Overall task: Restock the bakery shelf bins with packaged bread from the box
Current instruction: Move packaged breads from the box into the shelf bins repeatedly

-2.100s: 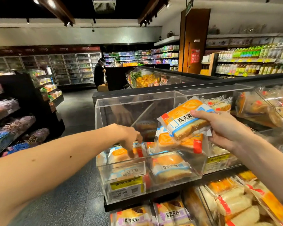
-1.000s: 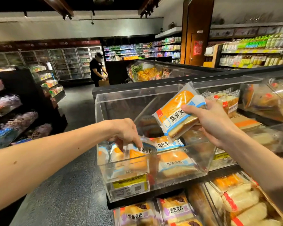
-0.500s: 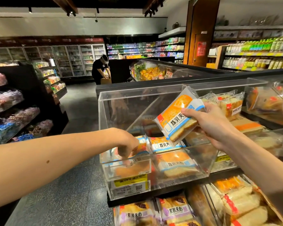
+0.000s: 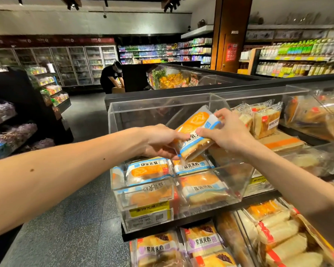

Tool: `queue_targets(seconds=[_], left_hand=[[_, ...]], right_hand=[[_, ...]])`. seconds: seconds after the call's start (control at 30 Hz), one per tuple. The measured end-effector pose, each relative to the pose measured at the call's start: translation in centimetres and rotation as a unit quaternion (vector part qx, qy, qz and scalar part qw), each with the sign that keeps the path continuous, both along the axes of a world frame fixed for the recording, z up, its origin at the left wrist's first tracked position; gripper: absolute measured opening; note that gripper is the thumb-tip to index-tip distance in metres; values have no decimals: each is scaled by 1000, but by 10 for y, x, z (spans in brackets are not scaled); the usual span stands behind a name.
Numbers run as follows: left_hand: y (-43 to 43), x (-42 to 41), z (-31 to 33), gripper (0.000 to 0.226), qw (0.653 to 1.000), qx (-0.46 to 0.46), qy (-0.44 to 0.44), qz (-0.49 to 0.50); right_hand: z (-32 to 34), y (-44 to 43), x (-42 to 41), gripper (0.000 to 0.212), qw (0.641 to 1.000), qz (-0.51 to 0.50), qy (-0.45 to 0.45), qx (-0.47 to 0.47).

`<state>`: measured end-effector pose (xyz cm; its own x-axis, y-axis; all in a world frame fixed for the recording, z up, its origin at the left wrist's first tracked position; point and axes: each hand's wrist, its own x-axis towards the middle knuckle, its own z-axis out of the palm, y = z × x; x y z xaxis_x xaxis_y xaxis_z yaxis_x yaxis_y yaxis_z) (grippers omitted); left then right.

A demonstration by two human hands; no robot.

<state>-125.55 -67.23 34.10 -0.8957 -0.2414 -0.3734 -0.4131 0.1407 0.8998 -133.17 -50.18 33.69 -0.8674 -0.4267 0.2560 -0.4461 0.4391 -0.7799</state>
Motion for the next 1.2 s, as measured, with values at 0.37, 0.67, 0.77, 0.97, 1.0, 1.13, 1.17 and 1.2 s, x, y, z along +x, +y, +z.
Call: queue_targets(seconds=[0.37,0.67,0.77,0.97,1.0,1.13,1.17,1.2], left_hand=[[-4,-60,-26,23,914,-381,-124,-71],[-6,-74,-44,13,751,-620,-129,-188],[-5,-76,-55,26,634,-735,-109,-215],[1,-70,-62,28,532,-815,-100,-209],[1,-65,-60,28,539,-810,-95,-211],[-1,-40,-33,38,643,-734,-64,-207],[-2,-31,-26,40,675,-709,-50,-199],[-1,-21,-20,41,704,-683,-34,-191]], right_hand=[[-21,-48,-33,32,925,-6,36,378],[-38,-60,-58,34,881,67,-102,458],[-44,-62,-60,36,883,70,-117,449],[-42,-62,-60,48,892,87,-78,438],[-41,-61,-58,51,898,84,-50,430],[-29,-47,-49,57,933,54,33,355],[-26,-42,-45,52,937,59,42,342],[-23,-36,-40,44,942,64,54,324]])
